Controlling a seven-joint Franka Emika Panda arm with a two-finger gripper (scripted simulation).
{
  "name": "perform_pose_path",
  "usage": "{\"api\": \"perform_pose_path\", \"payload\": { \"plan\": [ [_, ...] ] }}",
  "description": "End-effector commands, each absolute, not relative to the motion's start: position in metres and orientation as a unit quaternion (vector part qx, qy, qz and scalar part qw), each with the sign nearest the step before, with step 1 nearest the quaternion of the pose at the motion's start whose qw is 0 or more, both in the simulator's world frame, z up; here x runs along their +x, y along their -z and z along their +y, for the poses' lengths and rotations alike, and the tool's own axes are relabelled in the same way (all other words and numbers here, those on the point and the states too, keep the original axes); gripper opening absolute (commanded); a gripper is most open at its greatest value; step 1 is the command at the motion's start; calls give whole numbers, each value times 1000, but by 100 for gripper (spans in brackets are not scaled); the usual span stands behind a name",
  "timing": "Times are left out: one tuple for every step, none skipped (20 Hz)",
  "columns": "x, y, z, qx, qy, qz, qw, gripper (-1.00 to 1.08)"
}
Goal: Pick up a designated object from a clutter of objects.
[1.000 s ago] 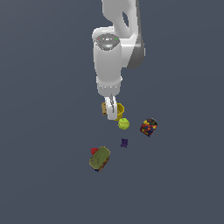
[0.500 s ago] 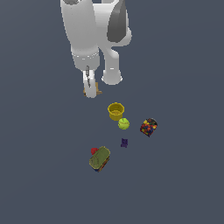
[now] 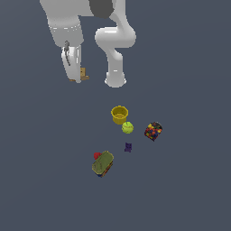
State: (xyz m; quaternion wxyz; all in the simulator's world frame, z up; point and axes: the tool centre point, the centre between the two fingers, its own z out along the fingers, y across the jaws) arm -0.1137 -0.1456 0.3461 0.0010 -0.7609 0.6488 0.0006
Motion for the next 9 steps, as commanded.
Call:
{"api": "perform_pose_path", "payload": {
  "plan": [
    [-118,-357,-156,-761,-1,648,1,-100],
    [-120,-361,-159,-761,0,648,0,-100],
    [-121,-364,-161,-761,0,648,0,-100],
    [-121,-366,-163,-761,0,648,0,-100],
    [-122,-368,-165,-761,0,648,0,-100],
    [-122,-370,-167,-762,0,648,0,-100],
    [-122,-371,-168,-762,0,648,0,-100],
    [-122,-371,-168,-762,0,648,0,-100],
    [-122,-372,-169,-762,0,648,0,-100]
  ]
}}
